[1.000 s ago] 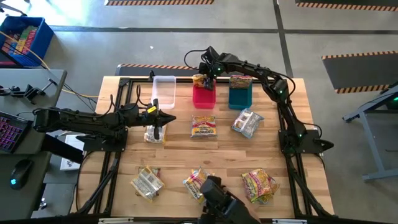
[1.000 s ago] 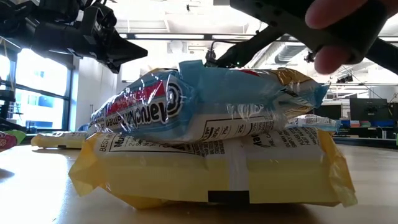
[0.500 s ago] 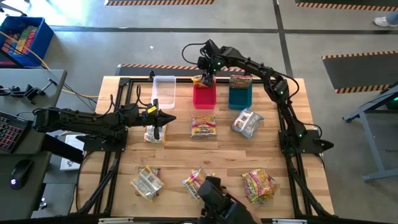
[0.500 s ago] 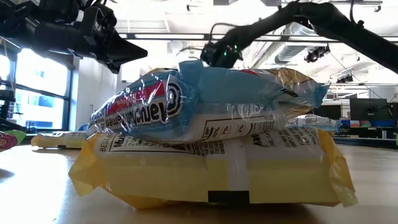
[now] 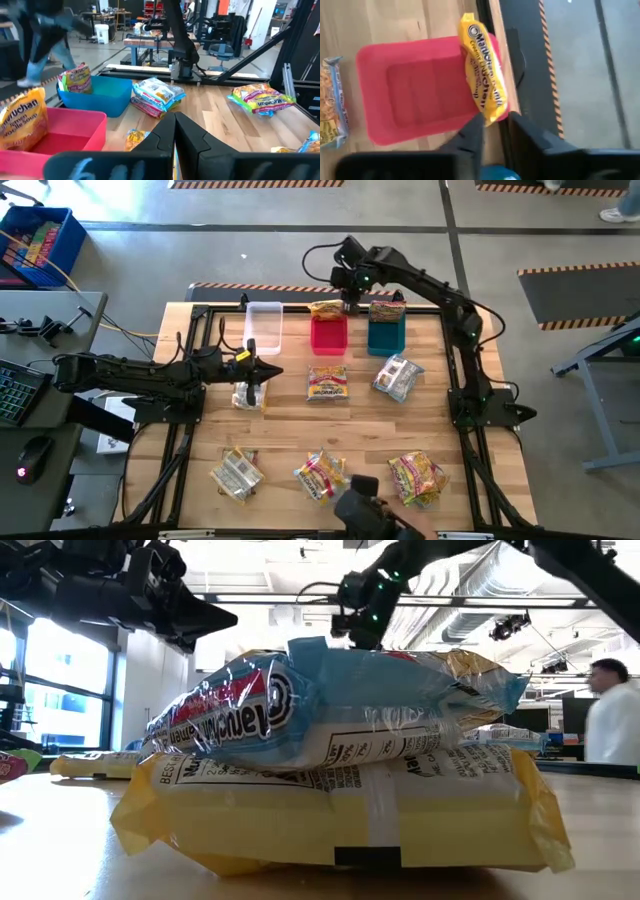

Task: Sort Maruchan noodles
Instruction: Put the blue noodle pack into the transparent bin

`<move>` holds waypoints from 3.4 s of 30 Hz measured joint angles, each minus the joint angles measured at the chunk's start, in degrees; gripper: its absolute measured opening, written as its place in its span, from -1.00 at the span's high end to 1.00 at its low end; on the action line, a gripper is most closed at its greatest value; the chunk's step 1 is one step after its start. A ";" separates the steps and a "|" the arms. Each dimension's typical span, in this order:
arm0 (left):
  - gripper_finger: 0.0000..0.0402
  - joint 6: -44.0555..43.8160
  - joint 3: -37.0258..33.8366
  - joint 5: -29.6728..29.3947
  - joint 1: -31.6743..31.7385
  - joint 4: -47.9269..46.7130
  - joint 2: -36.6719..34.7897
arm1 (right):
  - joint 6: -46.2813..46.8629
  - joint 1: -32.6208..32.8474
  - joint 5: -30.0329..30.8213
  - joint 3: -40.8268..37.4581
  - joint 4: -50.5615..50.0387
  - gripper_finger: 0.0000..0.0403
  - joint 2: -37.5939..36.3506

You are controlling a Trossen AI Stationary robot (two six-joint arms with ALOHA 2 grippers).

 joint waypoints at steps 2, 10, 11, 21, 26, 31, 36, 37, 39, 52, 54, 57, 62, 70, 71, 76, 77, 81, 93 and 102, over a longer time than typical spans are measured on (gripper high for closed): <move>1.00 0.31 0.00 0.35 0.00 0.82 0.00 | 0.32 -0.02 -1.73 -6.87 5.80 0.93 -2.31; 1.00 -1.13 0.00 1.01 -0.74 0.34 -0.04 | 7.04 3.35 -2.86 -37.89 36.12 0.96 -13.67; 1.00 -1.19 0.00 1.03 -0.81 0.31 -0.04 | 8.08 3.87 -2.84 -40.69 38.23 0.98 -15.25; 1.00 -3.65 0.00 0.94 -1.45 -1.44 0.50 | 16.10 11.76 2.52 -60.25 48.05 1.00 -34.43; 1.00 -4.54 -0.02 0.62 -3.80 -1.25 4.36 | 23.21 19.20 4.58 -72.47 56.10 1.00 -43.27; 1.00 -5.21 0.04 0.52 -6.14 4.46 10.46 | 31.65 27.49 8.02 -80.23 58.71 1.00 -49.31; 1.00 -6.80 2.05 0.50 -8.83 5.97 16.40 | 37.25 34.83 11.81 -80.96 56.55 1.00 -51.00; 1.00 -7.30 2.50 0.45 -9.41 5.92 17.48 | 37.81 36.10 12.27 -80.96 56.71 1.00 -50.99; 0.99 -7.70 3.46 0.37 -10.70 5.97 19.65 | 38.05 38.49 13.51 -80.96 57.06 1.00 -50.75; 0.77 -9.66 9.33 0.32 -19.70 5.85 31.37 | 44.43 47.92 17.14 -80.94 63.97 1.00 -48.10; 0.76 -10.11 9.73 -0.50 -20.98 5.82 32.48 | 46.79 48.95 15.81 -80.92 65.63 0.99 -45.80; 0.77 -10.13 10.04 -4.05 -22.89 5.76 33.40 | 50.99 50.70 13.87 -80.92 69.80 0.93 -41.55; 0.83 -12.16 10.03 -11.13 -25.58 5.93 33.48 | 57.49 54.31 12.59 -77.34 72.85 0.68 -33.36; 0.87 -15.79 10.03 -16.46 -29.43 4.25 33.48 | 60.83 59.22 5.67 -61.60 65.28 0.06 -20.58; 0.87 -16.36 10.03 -17.31 -29.86 4.25 33.48 | 61.94 59.57 5.64 -59.13 61.94 0.00 -19.12; 0.87 -18.28 10.01 -20.58 -31.71 3.73 33.48 | 64.85 60.23 6.27 -48.65 48.57 -0.17 -12.16; 0.87 -18.49 10.01 -20.94 -32.03 3.73 33.48 | 64.85 60.24 6.18 -47.34 47.73 -0.18 -11.14; 0.87 -18.63 10.01 -22.11 -33.28 3.66 33.48 | 64.38 60.27 5.16 -44.31 47.21 -0.17 -8.35; 0.87 -19.88 9.99 -27.18 -37.26 3.67 33.46 | 64.88 58.80 7.98 -44.03 46.44 0.23 -7.68; 0.90 -22.50 9.92 -36.20 -41.07 3.66 32.77 | 58.79 57.33 8.33 -44.03 46.68 0.77 -7.73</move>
